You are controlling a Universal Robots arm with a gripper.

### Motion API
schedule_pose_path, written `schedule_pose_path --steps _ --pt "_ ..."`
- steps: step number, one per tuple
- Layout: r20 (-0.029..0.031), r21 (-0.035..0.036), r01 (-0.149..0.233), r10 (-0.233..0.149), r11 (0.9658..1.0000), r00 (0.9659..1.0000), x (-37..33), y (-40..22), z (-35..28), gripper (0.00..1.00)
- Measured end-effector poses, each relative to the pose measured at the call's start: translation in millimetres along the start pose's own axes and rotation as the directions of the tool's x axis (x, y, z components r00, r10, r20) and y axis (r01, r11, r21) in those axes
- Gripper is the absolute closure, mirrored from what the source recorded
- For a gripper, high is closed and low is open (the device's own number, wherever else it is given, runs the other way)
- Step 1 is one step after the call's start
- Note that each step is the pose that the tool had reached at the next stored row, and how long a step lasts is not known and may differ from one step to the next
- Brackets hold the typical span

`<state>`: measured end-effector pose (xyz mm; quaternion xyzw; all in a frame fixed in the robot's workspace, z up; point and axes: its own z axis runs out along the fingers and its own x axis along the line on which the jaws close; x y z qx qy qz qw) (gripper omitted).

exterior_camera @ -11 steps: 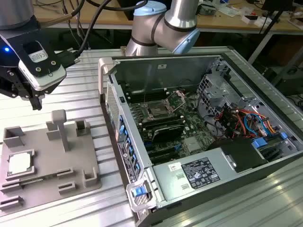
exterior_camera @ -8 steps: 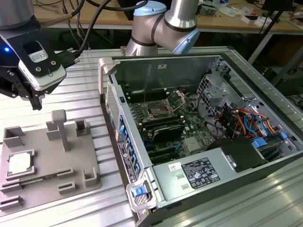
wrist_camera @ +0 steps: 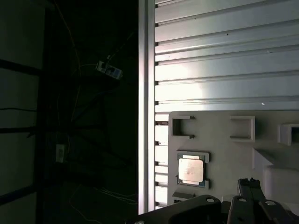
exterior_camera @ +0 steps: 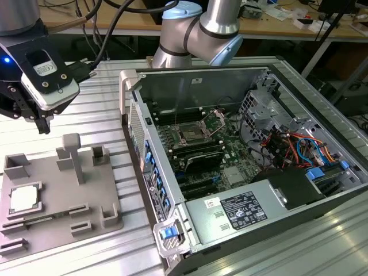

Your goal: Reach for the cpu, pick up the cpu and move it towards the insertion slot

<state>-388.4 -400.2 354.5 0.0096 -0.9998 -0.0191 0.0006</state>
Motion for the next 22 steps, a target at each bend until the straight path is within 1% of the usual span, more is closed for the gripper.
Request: schedule_pose_path --steps 3,5,8,13,16,17,18,22 --pt "-0.001 0.0 0.0 0.0 1.0 1.0 1.1 0.0 0.1 0.89" --pt "-0.0038 0.0 0.0 0.0 1.0 1.0 1.8 0.0 0.2 0.89" --pt "-0.0052 -0.0001 0.0 0.0 1.0 1.0 3.3 0.1 0.4 0.89" --pt "-0.0091 -0.0001 0.0 0.0 1.0 1.0 5.3 0.1 0.5 0.89" --pt "-0.0133 -0.0002 -0.001 0.001 1.0 0.9999 7.6 0.0 0.9 0.89" --pt "-0.0174 -0.0003 -0.002 0.002 1.0 0.9998 9.0 -0.1 1.4 0.89" --pt "-0.0196 -0.0003 -0.002 0.002 1.0 0.9998 10.9 0.0 1.6 0.89" --pt "-0.0248 -0.0004 -0.002 0.002 1.0 0.9997 15.6 0.0 1.8 0.89"
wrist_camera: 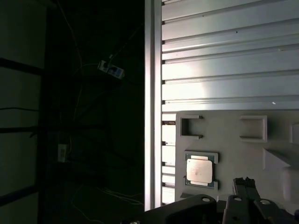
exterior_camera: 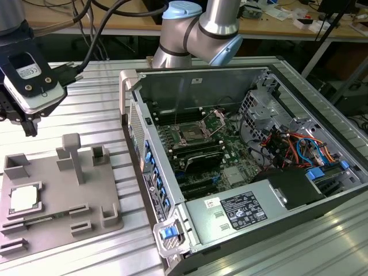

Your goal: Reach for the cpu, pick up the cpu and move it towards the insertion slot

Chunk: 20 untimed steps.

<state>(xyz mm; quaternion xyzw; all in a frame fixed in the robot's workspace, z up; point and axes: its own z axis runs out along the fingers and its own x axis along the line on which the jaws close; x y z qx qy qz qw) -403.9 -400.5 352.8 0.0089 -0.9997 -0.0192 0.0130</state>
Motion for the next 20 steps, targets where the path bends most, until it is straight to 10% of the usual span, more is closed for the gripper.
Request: schedule_pose_path --steps 13,20 --pt "-0.0041 -0.0007 0.0 0.0 1.0 1.0 14.0 0.2 0.9 0.89" --pt "-0.0042 -0.0006 0.0 0.0 1.0 1.0 25.4 0.0 12.0 0.89"
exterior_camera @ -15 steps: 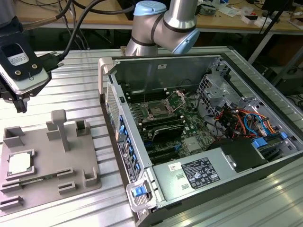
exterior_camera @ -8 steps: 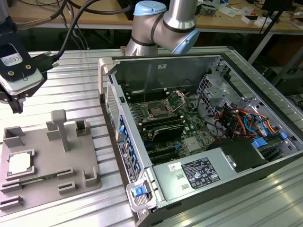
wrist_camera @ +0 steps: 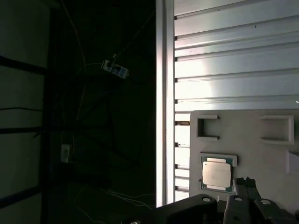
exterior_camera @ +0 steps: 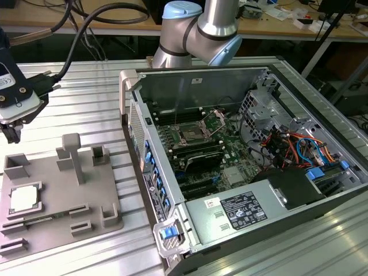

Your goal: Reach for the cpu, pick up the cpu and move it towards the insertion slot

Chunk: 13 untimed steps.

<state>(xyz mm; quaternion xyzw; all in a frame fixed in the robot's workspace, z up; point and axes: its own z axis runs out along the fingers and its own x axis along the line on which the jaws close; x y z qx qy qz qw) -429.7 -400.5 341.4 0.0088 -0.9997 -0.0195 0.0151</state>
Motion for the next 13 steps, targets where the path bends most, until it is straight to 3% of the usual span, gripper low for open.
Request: schedule_pose_path --steps 6,9,13 --pt "0.0058 0.0001 0.0 0.0 1.0 1.0 16.3 0.2 2.5 0.89" --pt "0.0086 0.0 0.0 0.0 1.0 1.0 27.9 0.4 3.3 0.89" --pt "0.0087 0.0001 0.001 -0.001 1.0 1.0 30.0 0.4 3.7 0.89"
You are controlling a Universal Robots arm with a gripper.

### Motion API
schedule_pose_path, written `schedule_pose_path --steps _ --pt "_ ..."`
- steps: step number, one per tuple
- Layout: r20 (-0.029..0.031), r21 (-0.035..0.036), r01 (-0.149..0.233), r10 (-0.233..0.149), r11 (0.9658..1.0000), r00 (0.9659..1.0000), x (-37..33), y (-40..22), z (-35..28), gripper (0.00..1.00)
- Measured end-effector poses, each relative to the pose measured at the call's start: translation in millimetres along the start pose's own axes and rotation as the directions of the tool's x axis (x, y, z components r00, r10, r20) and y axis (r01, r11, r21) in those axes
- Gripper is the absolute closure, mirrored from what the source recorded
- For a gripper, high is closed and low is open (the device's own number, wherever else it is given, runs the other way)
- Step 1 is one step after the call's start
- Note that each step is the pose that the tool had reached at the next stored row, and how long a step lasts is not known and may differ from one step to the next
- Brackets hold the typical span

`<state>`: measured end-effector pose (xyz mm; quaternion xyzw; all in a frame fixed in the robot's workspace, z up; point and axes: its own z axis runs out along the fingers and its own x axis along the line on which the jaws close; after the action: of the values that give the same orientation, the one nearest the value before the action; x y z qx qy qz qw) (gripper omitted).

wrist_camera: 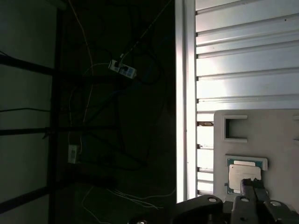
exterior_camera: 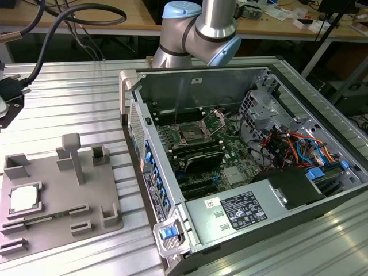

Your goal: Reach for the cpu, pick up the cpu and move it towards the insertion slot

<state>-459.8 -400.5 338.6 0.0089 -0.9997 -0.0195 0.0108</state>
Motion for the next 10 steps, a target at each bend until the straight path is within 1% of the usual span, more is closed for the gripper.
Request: schedule_pose_path --steps 3,4,5,7,8,9,10 --pt "0.0001 0.0 0.0 0.0 1.0 1.0 0.1 0.0 0.0 0.7" --pt "0.0001 0.0 0.0 0.0 1.0 1.0 0.1 0.0 0.0 0.7" --pt "0.0002 0.0 0.0 0.0 1.0 1.0 0.1 0.0 0.0 0.58" --pt "0.0003 -0.0001 0.0 0.0 1.0 1.0 0.4 0.0 1.0 0.58" --pt "-0.0018 0.0002 0.0 0.0 1.0 1.0 0.5 -0.1 3.4 0.52" --pt "-0.003 0.0 0.0 0.0 1.0 1.0 0.5 -0.2 7.0 0.4" --pt "-0.0042 0.0 0.0 0.0 1.0 1.0 0.5 -0.3 10.3 0.34"
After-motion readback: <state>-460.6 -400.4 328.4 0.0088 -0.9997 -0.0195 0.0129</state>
